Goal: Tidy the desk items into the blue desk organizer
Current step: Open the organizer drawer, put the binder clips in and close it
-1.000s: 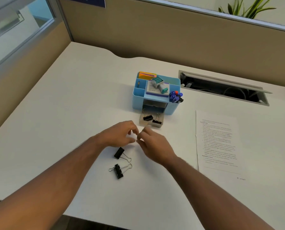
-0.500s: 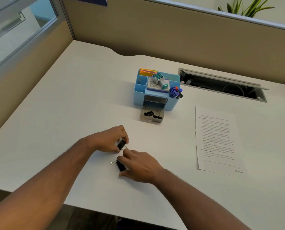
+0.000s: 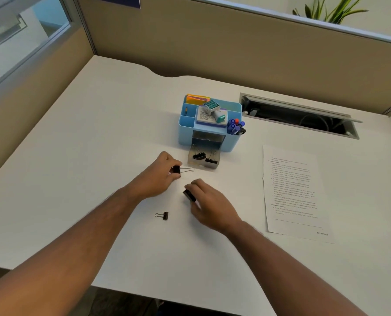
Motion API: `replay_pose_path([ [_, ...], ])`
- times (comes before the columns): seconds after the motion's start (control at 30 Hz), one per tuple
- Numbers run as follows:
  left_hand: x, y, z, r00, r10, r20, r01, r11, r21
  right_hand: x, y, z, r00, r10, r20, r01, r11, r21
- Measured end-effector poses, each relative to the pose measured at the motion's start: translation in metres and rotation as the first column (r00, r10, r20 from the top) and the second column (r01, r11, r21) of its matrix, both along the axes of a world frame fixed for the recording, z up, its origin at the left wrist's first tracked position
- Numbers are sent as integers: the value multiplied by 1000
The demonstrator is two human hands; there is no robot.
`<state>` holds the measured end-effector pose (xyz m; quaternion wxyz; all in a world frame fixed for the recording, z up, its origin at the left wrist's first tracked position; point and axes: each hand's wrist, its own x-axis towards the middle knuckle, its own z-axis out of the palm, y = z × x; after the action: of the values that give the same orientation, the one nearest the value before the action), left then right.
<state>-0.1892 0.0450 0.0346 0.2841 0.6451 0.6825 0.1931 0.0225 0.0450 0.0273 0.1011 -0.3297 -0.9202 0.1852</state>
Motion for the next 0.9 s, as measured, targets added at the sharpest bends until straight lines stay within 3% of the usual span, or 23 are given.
replay_pose_path([
  [0.17, 27, 28, 11, 991, 132, 30, -135, 975, 177, 5, 28, 15, 977, -168, -129, 173, 984, 34],
  [0.3, 47, 48, 14, 977, 211, 1, -205, 949, 240, 4, 54, 22, 953, -287, -96, 289, 957, 0],
  [0.5, 62, 67, 7, 956, 293, 11, -288, 928, 235, 1, 85, 21, 956, -293, 21, 293, 956, -1],
  [0.7, 67, 79, 1, 946, 322, 24, -321, 928, 191, -5, 99, 15, 963, -246, 113, 231, 964, 132],
  [0.9, 59, 84, 0, 952, 304, 30, -304, 933, 193, -6, 103, 9, 964, -245, 103, 212, 941, 262],
])
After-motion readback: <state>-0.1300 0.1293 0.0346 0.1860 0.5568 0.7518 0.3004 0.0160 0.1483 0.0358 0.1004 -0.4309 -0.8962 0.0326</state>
